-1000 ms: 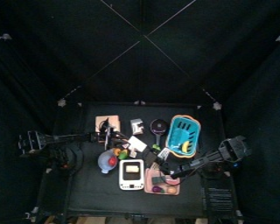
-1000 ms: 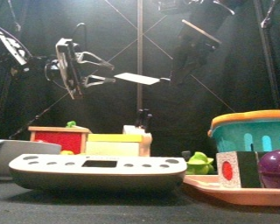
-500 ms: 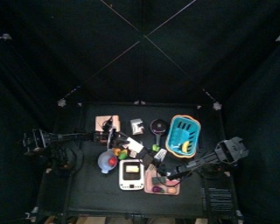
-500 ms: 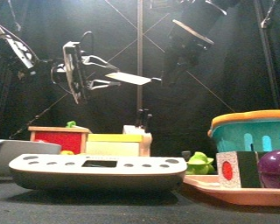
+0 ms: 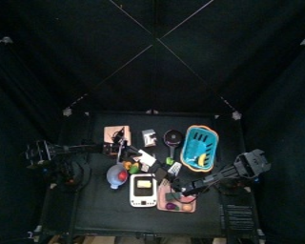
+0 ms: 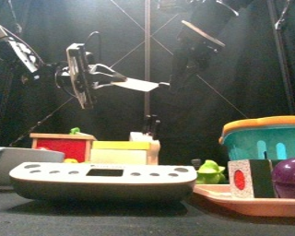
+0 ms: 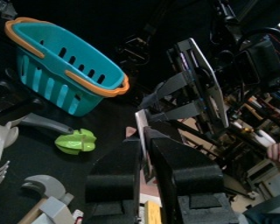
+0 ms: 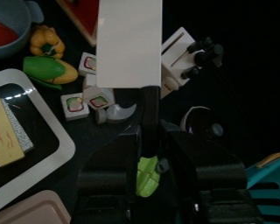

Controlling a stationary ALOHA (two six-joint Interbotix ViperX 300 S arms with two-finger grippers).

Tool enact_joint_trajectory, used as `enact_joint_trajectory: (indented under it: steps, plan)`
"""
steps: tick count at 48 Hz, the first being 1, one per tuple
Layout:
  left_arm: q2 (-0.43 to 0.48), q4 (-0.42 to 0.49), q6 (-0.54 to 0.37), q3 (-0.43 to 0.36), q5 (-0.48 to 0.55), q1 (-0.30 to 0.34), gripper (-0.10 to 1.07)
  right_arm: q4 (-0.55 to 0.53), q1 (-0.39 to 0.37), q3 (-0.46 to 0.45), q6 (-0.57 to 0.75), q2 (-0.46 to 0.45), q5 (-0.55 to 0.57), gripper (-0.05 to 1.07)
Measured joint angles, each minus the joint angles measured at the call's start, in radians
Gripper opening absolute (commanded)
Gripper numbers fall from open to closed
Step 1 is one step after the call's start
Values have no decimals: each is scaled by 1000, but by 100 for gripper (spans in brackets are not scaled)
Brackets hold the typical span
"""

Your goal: Grab cleaver with other hand

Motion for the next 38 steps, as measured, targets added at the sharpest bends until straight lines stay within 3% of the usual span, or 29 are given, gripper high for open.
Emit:
enact_joint_trajectory:
  steps: [19,38]
  plan:
    - [-2,2,14,0,-2,6,44,43,-5,0,0,0,-64,85]
    - [0,2,18,0,-2,8,44,58,-5,0,3,-3,-61,86]
